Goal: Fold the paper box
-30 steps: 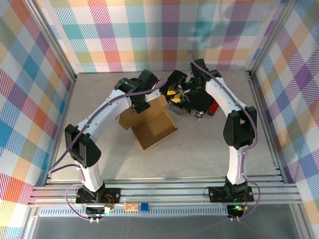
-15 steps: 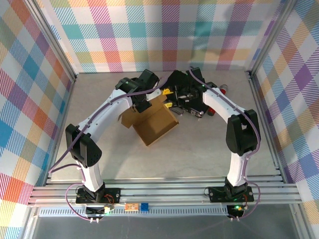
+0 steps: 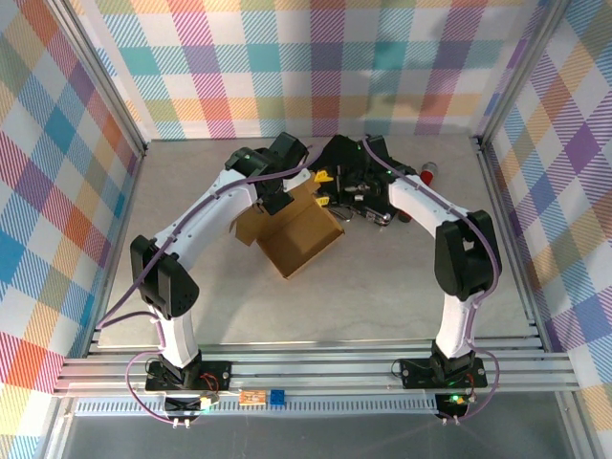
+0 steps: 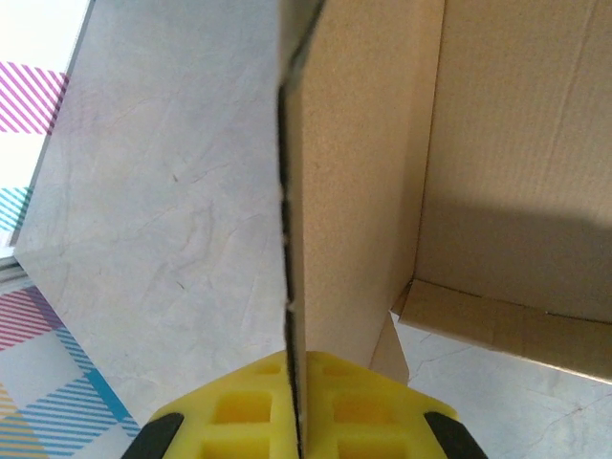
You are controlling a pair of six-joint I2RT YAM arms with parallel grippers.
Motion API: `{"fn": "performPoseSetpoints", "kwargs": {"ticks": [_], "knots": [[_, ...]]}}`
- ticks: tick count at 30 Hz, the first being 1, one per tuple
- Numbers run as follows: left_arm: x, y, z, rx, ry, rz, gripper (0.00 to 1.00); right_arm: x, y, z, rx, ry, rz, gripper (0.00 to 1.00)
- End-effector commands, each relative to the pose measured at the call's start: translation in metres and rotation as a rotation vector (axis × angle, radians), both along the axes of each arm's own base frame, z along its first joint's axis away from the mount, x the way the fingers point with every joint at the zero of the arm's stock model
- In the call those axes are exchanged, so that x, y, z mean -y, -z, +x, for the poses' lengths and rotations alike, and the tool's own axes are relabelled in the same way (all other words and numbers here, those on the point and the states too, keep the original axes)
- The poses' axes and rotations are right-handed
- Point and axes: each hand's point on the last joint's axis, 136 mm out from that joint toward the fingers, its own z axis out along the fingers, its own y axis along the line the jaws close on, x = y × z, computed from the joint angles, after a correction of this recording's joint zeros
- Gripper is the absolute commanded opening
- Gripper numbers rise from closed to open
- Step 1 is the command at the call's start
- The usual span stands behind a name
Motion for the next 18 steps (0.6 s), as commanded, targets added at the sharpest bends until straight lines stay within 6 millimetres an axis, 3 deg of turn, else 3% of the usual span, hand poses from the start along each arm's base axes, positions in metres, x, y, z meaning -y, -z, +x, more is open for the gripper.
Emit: {"fn": "performPoseSetpoints", "kwargs": {"ticks": [1, 6, 13, 18], "knots": [[0.003, -0.003, -0.003, -0.009, -0.023, 0.004, 0.0, 0.006, -0.047, 0.015, 0.105, 0.086, 0.046, 0.51], [0.001, -0.004, -0.003, -0.013, -0.062, -0.005, 0.0, 0.008, -0.05, 0.019, 0.115, 0.149, 0.047, 0.52], [0.0, -0.005, -0.004, -0.022, -0.105, -0.012, 0.0, -0.022, -0.042, 0.02, 0.059, 0.107, 0.094, 0.48], [0.001, -0.008, -0.005, -0.02, -0.122, -0.027, 0.0, -0.028, -0.028, 0.019, 0.028, 0.12, 0.096, 0.43]]}}
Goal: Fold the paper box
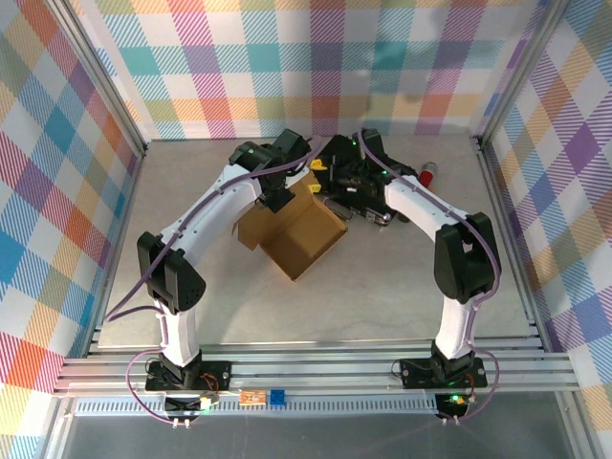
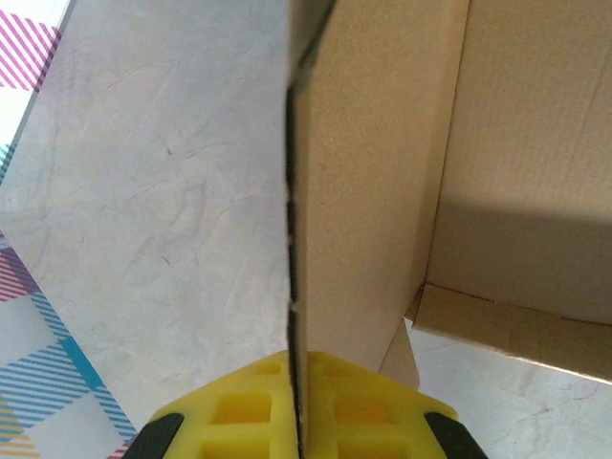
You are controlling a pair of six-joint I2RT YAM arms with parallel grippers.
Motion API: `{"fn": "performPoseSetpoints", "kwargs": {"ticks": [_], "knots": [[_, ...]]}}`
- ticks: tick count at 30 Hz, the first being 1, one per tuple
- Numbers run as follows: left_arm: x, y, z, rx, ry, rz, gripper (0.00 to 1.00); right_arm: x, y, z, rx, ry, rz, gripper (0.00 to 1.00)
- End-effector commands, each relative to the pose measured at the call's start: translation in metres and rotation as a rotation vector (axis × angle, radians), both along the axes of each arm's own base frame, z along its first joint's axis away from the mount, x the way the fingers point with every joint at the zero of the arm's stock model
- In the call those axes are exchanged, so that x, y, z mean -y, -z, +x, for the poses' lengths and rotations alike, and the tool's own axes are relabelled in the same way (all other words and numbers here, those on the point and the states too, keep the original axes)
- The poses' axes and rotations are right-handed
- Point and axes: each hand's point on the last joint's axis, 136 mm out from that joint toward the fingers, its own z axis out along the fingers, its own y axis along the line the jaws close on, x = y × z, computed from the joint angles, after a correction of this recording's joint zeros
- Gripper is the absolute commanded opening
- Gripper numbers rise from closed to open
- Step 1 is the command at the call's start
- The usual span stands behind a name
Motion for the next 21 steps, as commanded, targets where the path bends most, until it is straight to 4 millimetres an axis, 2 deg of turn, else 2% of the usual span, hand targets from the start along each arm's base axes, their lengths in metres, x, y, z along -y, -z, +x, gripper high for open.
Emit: {"fn": "performPoseSetpoints", "kwargs": {"ticks": [1, 4, 14, 21], "knots": [[0.002, -0.006, -0.005, 0.003, -0.021, -0.006, 0.0, -0.007, 0.002, 0.007, -0.03, 0.037, 0.039, 0.4], [0.001, -0.006, -0.005, 0.002, -0.038, -0.007, 0.0, -0.01, 0.002, 0.008, -0.028, 0.036, 0.044, 0.3], [0.003, -0.009, 0.002, 0.011, -0.113, -0.021, 0.0, -0.021, 0.017, -0.023, -0.075, -0.007, 0.016, 0.27], [0.007, -0.01, 0.004, 0.007, -0.122, -0.041, 0.0, -0.035, 0.022, -0.034, -0.082, -0.043, 0.015, 0.27]]}}
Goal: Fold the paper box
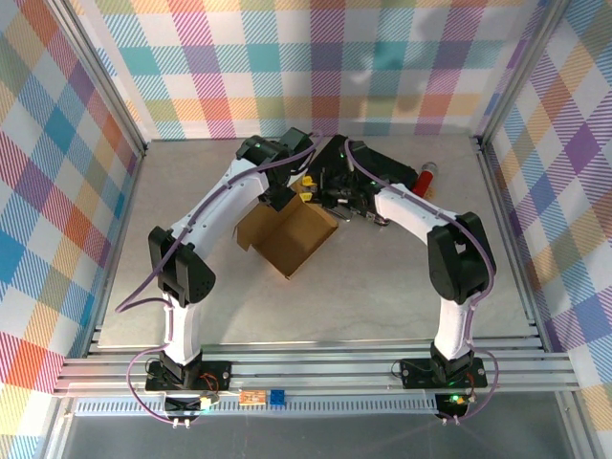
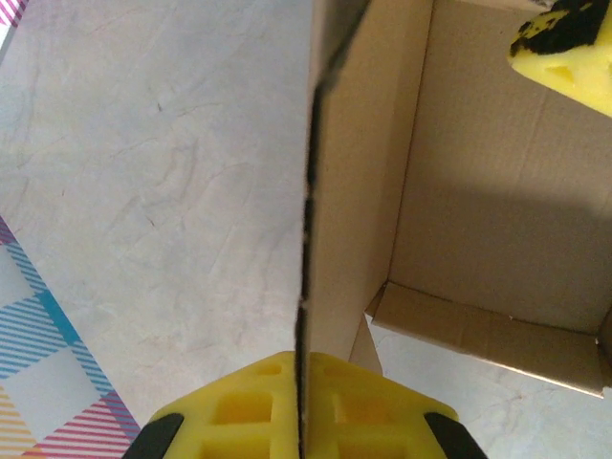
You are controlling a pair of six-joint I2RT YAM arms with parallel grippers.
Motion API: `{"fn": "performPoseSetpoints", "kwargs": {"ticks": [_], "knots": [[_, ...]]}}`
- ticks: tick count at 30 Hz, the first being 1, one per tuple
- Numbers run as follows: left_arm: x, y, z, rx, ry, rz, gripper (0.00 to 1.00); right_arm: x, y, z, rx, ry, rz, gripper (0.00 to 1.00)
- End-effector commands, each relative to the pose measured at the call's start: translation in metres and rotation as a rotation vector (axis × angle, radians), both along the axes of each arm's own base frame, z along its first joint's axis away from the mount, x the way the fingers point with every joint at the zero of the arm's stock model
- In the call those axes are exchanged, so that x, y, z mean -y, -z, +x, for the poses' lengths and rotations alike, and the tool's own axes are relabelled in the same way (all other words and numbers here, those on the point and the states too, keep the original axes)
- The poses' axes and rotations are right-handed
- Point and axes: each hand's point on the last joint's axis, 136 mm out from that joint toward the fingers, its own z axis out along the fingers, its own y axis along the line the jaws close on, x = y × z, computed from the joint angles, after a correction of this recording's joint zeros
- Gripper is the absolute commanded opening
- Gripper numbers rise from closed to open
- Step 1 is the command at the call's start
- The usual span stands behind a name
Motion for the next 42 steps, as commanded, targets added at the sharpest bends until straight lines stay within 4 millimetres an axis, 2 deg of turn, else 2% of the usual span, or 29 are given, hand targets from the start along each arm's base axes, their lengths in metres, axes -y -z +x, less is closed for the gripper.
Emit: {"fn": "performPoseSetpoints", "kwargs": {"ticks": [1, 7, 11, 17, 19, 23, 29, 34, 36, 37, 42], "knots": [[0.011, -0.015, 0.005, 0.058, -0.012, -0.053, 0.0, -0.012, -0.004, -0.011, -0.052, -0.006, 0.035, 0.27], [0.019, -0.02, 0.0, 0.073, 0.043, -0.078, 0.0, -0.025, -0.004, -0.005, -0.05, -0.031, 0.054, 0.27], [0.021, -0.018, -0.004, 0.071, 0.064, -0.091, 0.0, -0.033, -0.002, -0.008, -0.071, -0.056, 0.055, 0.28], [0.016, -0.014, -0.008, 0.071, 0.085, -0.068, 0.0, -0.04, -0.009, -0.016, -0.095, -0.115, 0.086, 0.39], [0.013, -0.011, -0.008, 0.065, 0.1, -0.042, 0.0, -0.031, -0.014, -0.019, -0.091, -0.15, 0.065, 0.43], [0.006, -0.007, -0.009, 0.065, 0.133, 0.016, 0.0, 0.01, -0.033, -0.025, -0.029, -0.235, -0.038, 0.53], [0.001, -0.006, -0.005, 0.074, 0.181, 0.083, 0.0, 0.072, -0.06, -0.037, 0.065, -0.304, -0.095, 0.6], [0.002, -0.011, -0.001, 0.101, 0.221, 0.093, 0.0, 0.118, -0.076, -0.021, 0.168, -0.282, -0.135, 0.59], [0.004, -0.014, 0.0, 0.116, 0.232, 0.088, 0.0, 0.124, -0.068, -0.012, 0.153, -0.294, -0.142, 0.59], [0.006, -0.015, 0.001, 0.124, 0.24, 0.081, 0.0, 0.12, -0.064, -0.006, 0.15, -0.306, -0.125, 0.58], [0.013, -0.021, 0.003, 0.164, 0.283, 0.074, 0.0, 0.088, -0.047, 0.011, 0.115, -0.377, -0.093, 0.58]]}}
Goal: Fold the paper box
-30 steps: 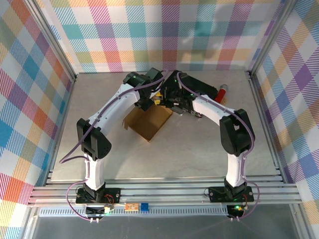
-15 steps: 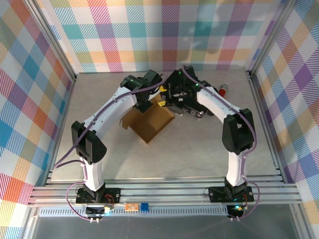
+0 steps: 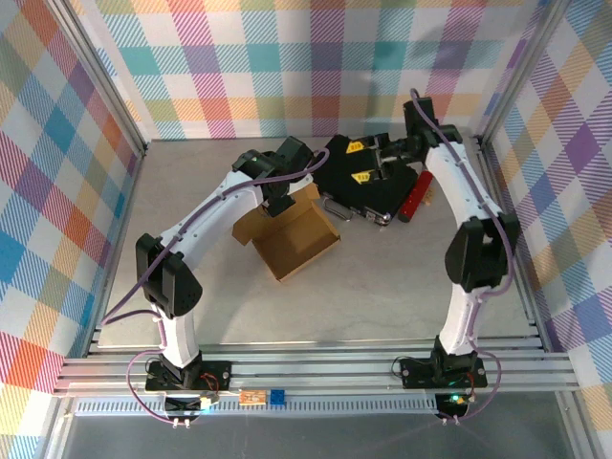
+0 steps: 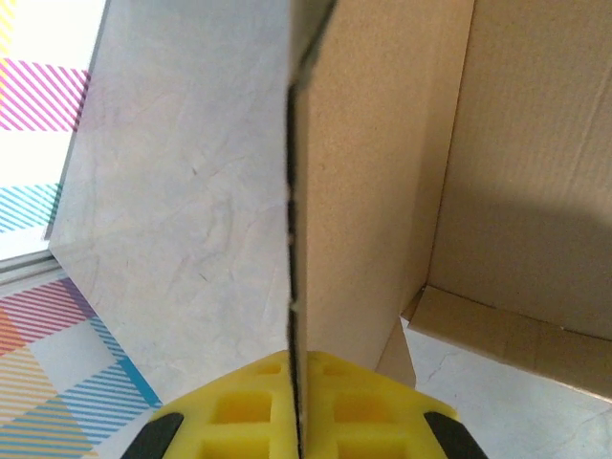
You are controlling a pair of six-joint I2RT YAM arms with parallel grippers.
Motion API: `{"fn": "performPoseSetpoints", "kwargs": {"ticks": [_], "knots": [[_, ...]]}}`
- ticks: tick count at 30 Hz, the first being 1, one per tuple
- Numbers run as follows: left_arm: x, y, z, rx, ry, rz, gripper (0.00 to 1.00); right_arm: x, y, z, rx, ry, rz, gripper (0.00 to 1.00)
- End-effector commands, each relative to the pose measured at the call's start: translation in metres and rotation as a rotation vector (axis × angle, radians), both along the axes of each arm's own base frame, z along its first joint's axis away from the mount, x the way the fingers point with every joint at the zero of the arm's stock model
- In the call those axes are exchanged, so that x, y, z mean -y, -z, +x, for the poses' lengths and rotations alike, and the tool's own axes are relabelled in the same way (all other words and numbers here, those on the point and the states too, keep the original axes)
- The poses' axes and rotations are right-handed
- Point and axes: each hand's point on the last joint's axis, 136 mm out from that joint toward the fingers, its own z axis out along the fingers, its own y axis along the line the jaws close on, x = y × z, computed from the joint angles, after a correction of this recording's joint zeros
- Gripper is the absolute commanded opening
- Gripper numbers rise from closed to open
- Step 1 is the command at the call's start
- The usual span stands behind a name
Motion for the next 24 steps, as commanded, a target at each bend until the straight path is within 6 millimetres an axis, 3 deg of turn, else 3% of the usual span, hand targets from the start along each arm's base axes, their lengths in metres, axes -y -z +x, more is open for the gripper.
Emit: {"fn": "performPoseSetpoints", "kwargs": {"ticks": [1, 9, 13, 21, 24], "knots": [[0.008, -0.019, 0.001, 0.071, 0.056, -0.021, 0.0, -0.035, 0.025, -0.011, -0.089, -0.121, 0.018, 0.58], [0.01, -0.015, 0.003, 0.076, 0.069, -0.009, 0.0, -0.067, 0.042, -0.014, -0.147, -0.168, 0.049, 0.58], [0.011, -0.015, 0.004, 0.081, 0.074, -0.01, 0.0, -0.071, 0.047, -0.016, -0.152, -0.178, 0.046, 0.58], [0.012, -0.013, 0.004, 0.075, 0.083, -0.003, 0.0, -0.043, 0.016, -0.003, -0.054, -0.113, 0.02, 0.58], [0.013, -0.013, 0.004, 0.074, 0.082, -0.007, 0.0, -0.041, 0.018, 0.003, -0.047, -0.093, 0.017, 0.58]]}}
